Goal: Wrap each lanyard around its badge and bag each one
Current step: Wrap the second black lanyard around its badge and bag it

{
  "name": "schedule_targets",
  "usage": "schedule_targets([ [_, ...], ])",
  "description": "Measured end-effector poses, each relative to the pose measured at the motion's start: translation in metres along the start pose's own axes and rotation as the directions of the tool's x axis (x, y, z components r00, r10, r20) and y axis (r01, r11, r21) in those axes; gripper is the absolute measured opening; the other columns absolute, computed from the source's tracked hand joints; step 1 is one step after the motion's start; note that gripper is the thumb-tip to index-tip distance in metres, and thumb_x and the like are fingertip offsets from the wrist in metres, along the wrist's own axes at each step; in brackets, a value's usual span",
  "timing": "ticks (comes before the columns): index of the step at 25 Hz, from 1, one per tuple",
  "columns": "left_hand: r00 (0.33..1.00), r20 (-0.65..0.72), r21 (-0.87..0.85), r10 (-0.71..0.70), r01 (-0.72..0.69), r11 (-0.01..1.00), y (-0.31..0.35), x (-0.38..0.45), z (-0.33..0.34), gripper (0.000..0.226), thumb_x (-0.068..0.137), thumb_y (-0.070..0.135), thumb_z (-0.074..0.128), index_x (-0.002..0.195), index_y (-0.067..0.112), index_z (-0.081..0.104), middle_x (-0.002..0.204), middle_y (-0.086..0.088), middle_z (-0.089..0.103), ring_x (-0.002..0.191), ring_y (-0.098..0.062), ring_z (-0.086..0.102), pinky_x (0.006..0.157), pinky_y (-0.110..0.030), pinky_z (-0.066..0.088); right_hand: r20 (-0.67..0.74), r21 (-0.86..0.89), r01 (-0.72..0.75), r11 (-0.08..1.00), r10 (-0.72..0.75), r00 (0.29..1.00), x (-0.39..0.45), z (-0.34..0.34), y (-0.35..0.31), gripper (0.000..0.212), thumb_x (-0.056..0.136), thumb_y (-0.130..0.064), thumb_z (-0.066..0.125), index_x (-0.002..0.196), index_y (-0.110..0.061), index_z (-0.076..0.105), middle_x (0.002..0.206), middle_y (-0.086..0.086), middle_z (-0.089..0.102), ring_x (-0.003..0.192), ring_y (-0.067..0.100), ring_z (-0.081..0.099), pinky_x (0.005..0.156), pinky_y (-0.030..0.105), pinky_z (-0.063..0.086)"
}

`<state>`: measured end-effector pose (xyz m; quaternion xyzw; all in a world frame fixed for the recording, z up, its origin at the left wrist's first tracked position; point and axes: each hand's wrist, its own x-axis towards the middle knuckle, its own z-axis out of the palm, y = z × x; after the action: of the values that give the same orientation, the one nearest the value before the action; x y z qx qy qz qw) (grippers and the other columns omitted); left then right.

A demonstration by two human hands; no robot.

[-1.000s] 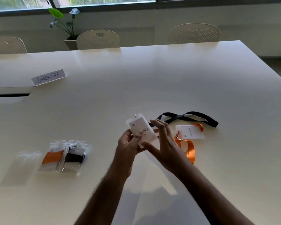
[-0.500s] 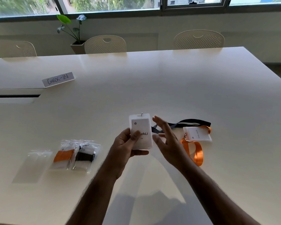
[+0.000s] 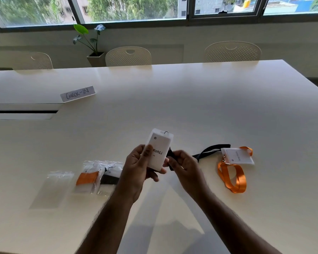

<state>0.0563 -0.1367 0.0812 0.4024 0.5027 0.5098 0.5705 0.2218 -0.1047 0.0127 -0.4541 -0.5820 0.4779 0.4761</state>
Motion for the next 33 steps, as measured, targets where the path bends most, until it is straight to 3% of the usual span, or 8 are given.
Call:
schedule_targets([
  [5,0.992,0.050,-0.118,-0.112,0.118,0.986,0.012,0.007,-0.032,0.042,0.103,0.040,0.049,0.124,0.006,0.061,0.085,-0.016,0.074,0.056,-0.019,0.061,0.042,-0.023,0.043,0.091,-0.009,0.054,0.998,-0.053,0.994,0.000,0.010,-0.007,0.011,0.109,-0.020,0.051,0.113,-0.018,0.061,0.085,0.006,0.073,0.081,0.014,0.067,0.076,0.028,0.051],
  [8,0.992,0.075,-0.136,-0.097,0.107,0.985,0.016,0.011,-0.044,0.042,0.099,0.039,0.052,0.124,0.008,0.061,0.091,-0.014,0.073,0.059,-0.019,0.063,0.042,-0.023,0.041,0.128,-0.011,-0.006,1.000,0.007,0.992,0.009,0.012,-0.006,0.022,0.107,-0.028,0.047,0.108,-0.021,0.067,0.084,0.012,0.070,0.077,0.020,0.057,0.073,0.038,0.045],
  [13,0.999,0.009,0.017,-0.035,0.035,0.999,0.016,0.021,-0.057,0.034,0.095,0.034,0.062,0.120,0.010,0.062,0.102,-0.013,0.069,0.066,-0.023,0.068,0.046,-0.025,0.046,0.186,-0.027,-0.052,0.998,0.056,0.981,0.010,0.025,-0.008,0.016,0.108,-0.020,0.054,0.104,-0.016,0.068,0.082,0.006,0.075,0.071,0.018,0.067,0.069,0.041,0.050],
  [17,0.995,-0.068,0.167,0.078,-0.066,0.984,0.007,0.031,-0.068,0.023,0.102,0.032,0.060,0.115,0.015,0.063,0.103,-0.012,0.072,0.067,-0.027,0.071,0.048,-0.030,0.047,0.227,0.192,-0.123,0.974,0.077,0.971,0.007,0.032,-0.022,0.021,0.108,-0.015,0.052,0.107,-0.001,0.066,0.074,0.013,0.071,0.059,0.024,0.065,0.060,0.036,0.053],
  [22,0.969,-0.057,0.498,0.241,-0.181,0.848,-0.001,0.040,-0.080,0.011,0.104,0.036,0.058,0.106,0.025,0.060,0.102,-0.002,0.073,0.068,-0.024,0.073,0.047,-0.022,0.048,0.319,0.079,-0.147,0.986,0.114,0.941,0.012,0.038,-0.031,0.024,0.112,-0.016,0.046,0.108,-0.002,0.065,0.060,0.006,0.053,0.045,0.019,0.044,0.055,0.035,0.055],
  [26,0.944,-0.029,0.564,0.330,-0.257,0.785,-0.001,0.042,-0.076,0.006,0.105,0.025,0.059,0.104,0.019,0.060,0.100,0.004,0.072,0.074,-0.015,0.068,0.047,-0.015,0.047,0.448,-0.255,-0.105,0.961,0.213,0.868,0.017,0.035,-0.047,0.028,0.111,-0.026,0.047,0.102,-0.012,0.069,0.065,-0.004,0.065,0.054,0.018,0.058,0.063,0.034,0.052],
  [31,0.886,0.170,0.763,0.431,-0.395,0.512,-0.014,0.048,-0.078,0.005,0.104,0.030,0.059,0.102,0.025,0.059,0.088,0.007,0.067,0.076,-0.014,0.068,0.064,-0.038,0.059,0.510,-0.051,-0.081,0.995,0.096,0.855,0.020,0.034,-0.076,0.031,0.112,-0.020,0.046,0.100,-0.003,0.069,0.063,0.004,0.058,0.055,0.024,0.051,0.063,0.034,0.054],
  [33,0.878,0.229,0.761,0.420,-0.430,0.485,-0.017,0.046,-0.076,0.004,0.105,0.030,0.058,0.102,0.026,0.058,0.087,0.006,0.065,0.075,-0.014,0.067,0.066,-0.041,0.058,0.470,0.021,-0.054,0.998,0.038,0.882,0.022,0.031,-0.085,0.030,0.111,-0.019,0.046,0.098,-0.005,0.070,0.061,0.002,0.054,0.052,0.020,0.046,0.062,0.038,0.054],
])
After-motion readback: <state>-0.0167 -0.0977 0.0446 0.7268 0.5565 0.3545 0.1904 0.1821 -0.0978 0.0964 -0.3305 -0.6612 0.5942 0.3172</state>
